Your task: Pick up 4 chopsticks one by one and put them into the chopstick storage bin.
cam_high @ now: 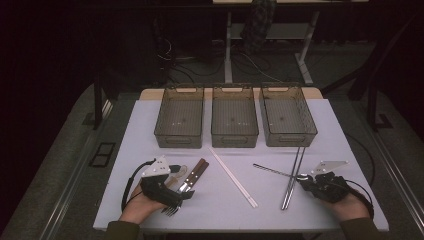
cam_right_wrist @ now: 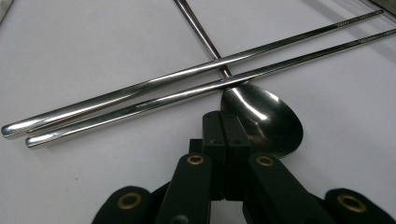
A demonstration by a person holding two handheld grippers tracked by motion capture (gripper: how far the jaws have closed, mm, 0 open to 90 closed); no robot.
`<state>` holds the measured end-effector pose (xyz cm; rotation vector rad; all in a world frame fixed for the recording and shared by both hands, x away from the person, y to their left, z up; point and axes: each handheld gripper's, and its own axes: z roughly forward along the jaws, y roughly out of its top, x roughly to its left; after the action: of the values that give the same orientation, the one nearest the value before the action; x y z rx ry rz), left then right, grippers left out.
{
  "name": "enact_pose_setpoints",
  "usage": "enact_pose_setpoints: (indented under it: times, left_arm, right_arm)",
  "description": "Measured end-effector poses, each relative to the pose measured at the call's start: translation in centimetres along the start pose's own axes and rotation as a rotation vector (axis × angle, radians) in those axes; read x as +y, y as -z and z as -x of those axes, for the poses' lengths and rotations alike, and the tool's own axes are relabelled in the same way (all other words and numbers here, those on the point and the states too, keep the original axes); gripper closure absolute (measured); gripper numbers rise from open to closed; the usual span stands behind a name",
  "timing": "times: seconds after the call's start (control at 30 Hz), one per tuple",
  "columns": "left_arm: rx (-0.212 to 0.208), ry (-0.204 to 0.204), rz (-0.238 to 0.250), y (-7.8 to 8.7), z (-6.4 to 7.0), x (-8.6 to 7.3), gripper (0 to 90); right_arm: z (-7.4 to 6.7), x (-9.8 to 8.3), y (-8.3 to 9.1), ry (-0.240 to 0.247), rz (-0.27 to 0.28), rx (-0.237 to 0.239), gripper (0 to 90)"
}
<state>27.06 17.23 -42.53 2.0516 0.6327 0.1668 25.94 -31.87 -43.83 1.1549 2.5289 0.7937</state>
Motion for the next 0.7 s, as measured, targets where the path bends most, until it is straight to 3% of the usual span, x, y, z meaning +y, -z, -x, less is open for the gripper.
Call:
enact_pose_setpoints:
  times: [0.2,0.5,0.6,0.7]
  left_arm:
    - [-0.001,0.001,0.001,0.0,0.0,0.0,0.2]
    - [-0.001,0.003,-0.002,-0.1,0.0,0.0,0.2]
    - [-0.002,0.002,-0.004,-0.2,0.0,0.0,0.2]
    - [-0.002,0.003,-0.005,-0.2,-0.1,0.0,0.2]
  right_arm:
    - [0.0,0.1,0.5,-0.01,0.025,0.001,89.6]
    - [1.1,1.4,0.9,-0.07,0.095,-0.004,89.6]
    - [1.7,2.2,0.7,-0.088,0.108,-0.021,89.6]
    - [3.4,2.8,0.0,-0.149,0.117,-0.051,89.6]
